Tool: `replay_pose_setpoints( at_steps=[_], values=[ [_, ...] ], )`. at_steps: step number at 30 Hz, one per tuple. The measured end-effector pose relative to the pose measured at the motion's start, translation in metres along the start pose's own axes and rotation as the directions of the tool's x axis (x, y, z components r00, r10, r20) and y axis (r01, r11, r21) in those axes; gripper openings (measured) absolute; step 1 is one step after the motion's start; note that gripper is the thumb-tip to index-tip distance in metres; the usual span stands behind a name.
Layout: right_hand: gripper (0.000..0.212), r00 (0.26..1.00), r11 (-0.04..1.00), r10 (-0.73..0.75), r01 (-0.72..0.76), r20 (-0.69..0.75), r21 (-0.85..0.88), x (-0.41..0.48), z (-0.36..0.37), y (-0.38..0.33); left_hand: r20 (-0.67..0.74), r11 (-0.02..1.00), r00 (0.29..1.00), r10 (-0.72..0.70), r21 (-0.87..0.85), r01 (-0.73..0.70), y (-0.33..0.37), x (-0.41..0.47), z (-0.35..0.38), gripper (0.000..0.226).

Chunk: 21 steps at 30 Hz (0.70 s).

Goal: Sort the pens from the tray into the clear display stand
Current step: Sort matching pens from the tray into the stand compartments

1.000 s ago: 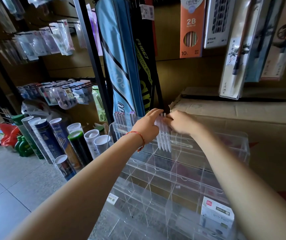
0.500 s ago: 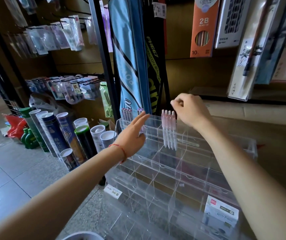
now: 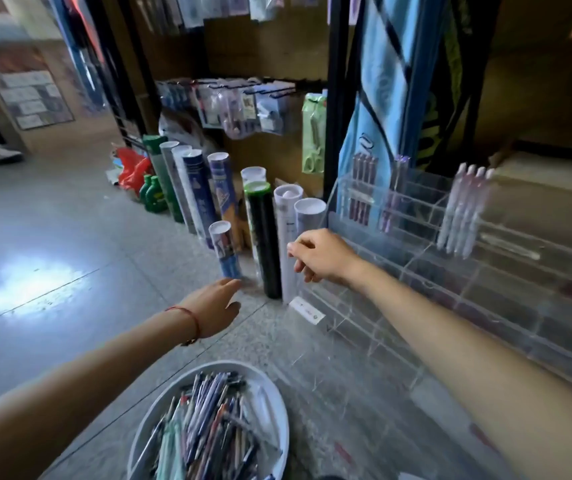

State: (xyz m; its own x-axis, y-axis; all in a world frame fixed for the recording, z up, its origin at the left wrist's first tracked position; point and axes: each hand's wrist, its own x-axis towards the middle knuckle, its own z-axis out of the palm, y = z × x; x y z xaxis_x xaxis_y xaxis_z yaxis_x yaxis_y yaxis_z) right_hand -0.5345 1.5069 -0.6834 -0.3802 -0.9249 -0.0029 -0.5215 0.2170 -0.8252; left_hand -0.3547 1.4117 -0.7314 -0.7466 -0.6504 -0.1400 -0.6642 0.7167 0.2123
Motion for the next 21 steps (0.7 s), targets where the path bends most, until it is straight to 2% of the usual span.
replay_pose_setpoints(
  at_steps=[2,5,8,10,13,16,19,21],
  values=[
    [0.025,0.987,0.996,0.070,-0.077,0.146,0.043,0.002,0.050,0.012,0.069,0.997,0.995,-0.070,0.015,0.069,-0.027,-0.016,0.021,0.045],
    [0.025,0.923,0.986,0.155,-0.166,0.353,0.001,-0.003,0.123,0.038,0.153,0.984,0.972,-0.179,0.003,0.181,-0.068,-0.040,0.058,0.044],
    [0.023,0.860,0.971,0.233,-0.228,0.454,-0.066,-0.011,0.180,0.070,0.237,0.961,0.934,-0.268,0.000,0.276,-0.104,-0.058,0.092,0.043],
    [0.020,0.825,0.956,0.288,-0.273,0.486,-0.103,-0.014,0.206,0.091,0.281,0.947,0.909,-0.309,0.005,0.321,-0.123,-0.062,0.110,0.040],
    [0.026,0.790,0.934,0.358,-0.312,0.498,-0.177,-0.011,0.232,0.120,0.312,0.927,0.880,-0.359,0.012,0.374,-0.143,-0.059,0.131,0.035],
    [0.032,0.787,0.920,0.392,-0.347,0.476,-0.185,-0.001,0.250,0.135,0.334,0.916,0.864,-0.377,-0.006,0.402,-0.157,-0.049,0.153,0.036],
    [0.021,0.796,0.904,0.424,-0.400,0.432,-0.149,0.010,0.272,0.148,0.348,0.907,0.856,-0.382,-0.035,0.419,-0.168,-0.039,0.180,0.037],
    [0.018,0.818,0.910,0.414,-0.377,0.400,-0.171,0.016,0.290,0.159,0.358,0.894,0.850,-0.387,-0.082,0.441,-0.173,-0.033,0.198,0.038]
  ],
)
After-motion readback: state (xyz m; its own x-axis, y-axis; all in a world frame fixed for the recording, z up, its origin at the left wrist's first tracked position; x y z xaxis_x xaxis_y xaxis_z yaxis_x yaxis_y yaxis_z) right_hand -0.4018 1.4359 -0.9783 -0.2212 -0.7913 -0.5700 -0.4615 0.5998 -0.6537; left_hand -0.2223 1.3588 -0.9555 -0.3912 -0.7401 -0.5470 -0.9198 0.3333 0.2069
